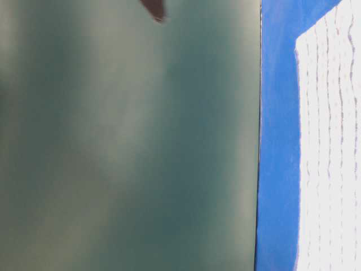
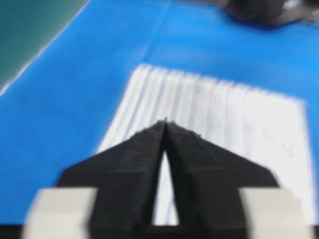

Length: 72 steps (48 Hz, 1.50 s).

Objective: Fold the blue towel.
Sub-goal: 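Move both grippers to the towel's top corners and pinch them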

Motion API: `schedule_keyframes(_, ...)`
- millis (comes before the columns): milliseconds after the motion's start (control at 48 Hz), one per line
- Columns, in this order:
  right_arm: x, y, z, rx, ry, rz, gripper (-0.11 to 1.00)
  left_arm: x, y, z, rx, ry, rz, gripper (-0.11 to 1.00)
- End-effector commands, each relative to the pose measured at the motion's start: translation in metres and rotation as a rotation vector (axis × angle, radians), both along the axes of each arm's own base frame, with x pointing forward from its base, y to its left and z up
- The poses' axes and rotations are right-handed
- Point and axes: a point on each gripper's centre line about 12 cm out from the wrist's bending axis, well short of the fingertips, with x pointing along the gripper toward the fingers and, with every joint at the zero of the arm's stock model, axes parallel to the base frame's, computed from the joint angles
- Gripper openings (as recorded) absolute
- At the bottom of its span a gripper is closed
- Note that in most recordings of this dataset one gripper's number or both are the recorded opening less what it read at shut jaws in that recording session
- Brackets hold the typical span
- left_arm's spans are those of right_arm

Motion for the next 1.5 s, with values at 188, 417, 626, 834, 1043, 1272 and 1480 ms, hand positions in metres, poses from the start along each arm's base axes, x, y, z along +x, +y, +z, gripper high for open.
schedule_keyframes(188,0.02,-0.047,-0.045,0.105,0.244,-0.116,0.48,-0.001,0.031,-0.041,-0.035,0.105,0.133,0.75)
schedule_keyframes(417,0.036,-0.064,-0.083,0.136,0.325,-0.131,0.55,-0.006,0.052,-0.087,-0.074,0.216,0.221,0.87)
schedule_keyframes(626,0.039,-0.076,-0.114,0.168,0.386,-0.154,0.55,0.003,0.061,-0.117,-0.101,0.285,0.234,0.87)
schedule_keyframes(834,0.043,-0.079,-0.132,0.181,0.412,-0.156,0.55,0.006,0.069,-0.136,-0.132,0.348,0.252,0.85)
schedule_keyframes(1043,0.045,-0.08,-0.136,0.182,0.424,-0.152,0.39,0.004,0.069,-0.142,-0.149,0.389,0.255,0.65)
schedule_keyframes(1272,0.045,-0.078,-0.137,0.181,0.429,-0.146,0.07,0.008,0.071,-0.153,-0.177,0.447,0.252,0.1)
schedule_keyframes(1480,0.045,-0.077,-0.138,0.183,0.432,-0.142,0.07,0.008,0.072,-0.153,-0.178,0.446,0.253,0.03)
